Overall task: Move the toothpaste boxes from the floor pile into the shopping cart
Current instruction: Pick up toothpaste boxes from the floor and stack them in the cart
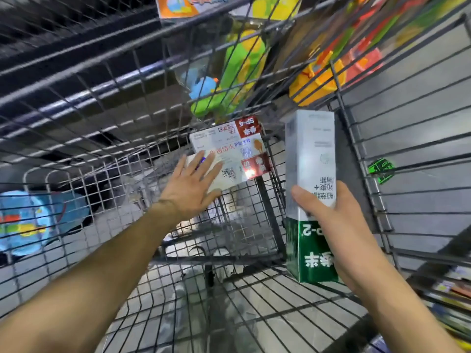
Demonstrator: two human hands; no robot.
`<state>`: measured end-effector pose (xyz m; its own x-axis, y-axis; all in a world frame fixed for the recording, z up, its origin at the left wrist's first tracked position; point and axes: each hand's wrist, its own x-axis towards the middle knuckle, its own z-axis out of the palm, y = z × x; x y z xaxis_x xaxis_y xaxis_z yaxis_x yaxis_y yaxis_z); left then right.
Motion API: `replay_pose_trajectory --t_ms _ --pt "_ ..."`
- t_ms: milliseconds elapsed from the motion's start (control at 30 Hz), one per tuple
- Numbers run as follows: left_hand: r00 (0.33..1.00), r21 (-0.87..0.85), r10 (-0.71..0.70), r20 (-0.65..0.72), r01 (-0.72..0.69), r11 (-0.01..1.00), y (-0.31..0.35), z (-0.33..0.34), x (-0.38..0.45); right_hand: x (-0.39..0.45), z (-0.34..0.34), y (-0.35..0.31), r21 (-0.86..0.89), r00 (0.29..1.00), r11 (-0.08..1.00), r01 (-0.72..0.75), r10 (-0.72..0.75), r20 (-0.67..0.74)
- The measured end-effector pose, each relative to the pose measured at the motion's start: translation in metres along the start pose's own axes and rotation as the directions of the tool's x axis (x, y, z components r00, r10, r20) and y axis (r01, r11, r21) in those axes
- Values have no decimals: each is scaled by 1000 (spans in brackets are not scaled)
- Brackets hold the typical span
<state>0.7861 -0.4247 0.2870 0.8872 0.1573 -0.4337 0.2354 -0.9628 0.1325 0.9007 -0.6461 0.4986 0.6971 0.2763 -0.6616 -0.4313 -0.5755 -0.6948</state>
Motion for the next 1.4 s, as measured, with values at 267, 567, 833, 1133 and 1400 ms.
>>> replay_pose_trajectory --t_ms 267,567,833,1133,1400 --pt "983 -69 -182 22 183 981 -26 -26 -63 30 17 2 -675 946 666 317 -178 269" --pt "967 -83 -256 10 256 963 -24 -2 -79 110 60 60 -683 690 -211 700 -48 722" --pt "957 -54 -290 12 290 955 -23 7 -89 136 94 98 -707 695 -237 666 -144 704" --pt "949 -43 -308 72 312 949 -20 8 -89 144 90 110 -821 778 -143 552 -266 569" --pt "920 -36 -368 138 376 926 -25 37 -99 165 102 124 -840 820 -88 535 -189 541"
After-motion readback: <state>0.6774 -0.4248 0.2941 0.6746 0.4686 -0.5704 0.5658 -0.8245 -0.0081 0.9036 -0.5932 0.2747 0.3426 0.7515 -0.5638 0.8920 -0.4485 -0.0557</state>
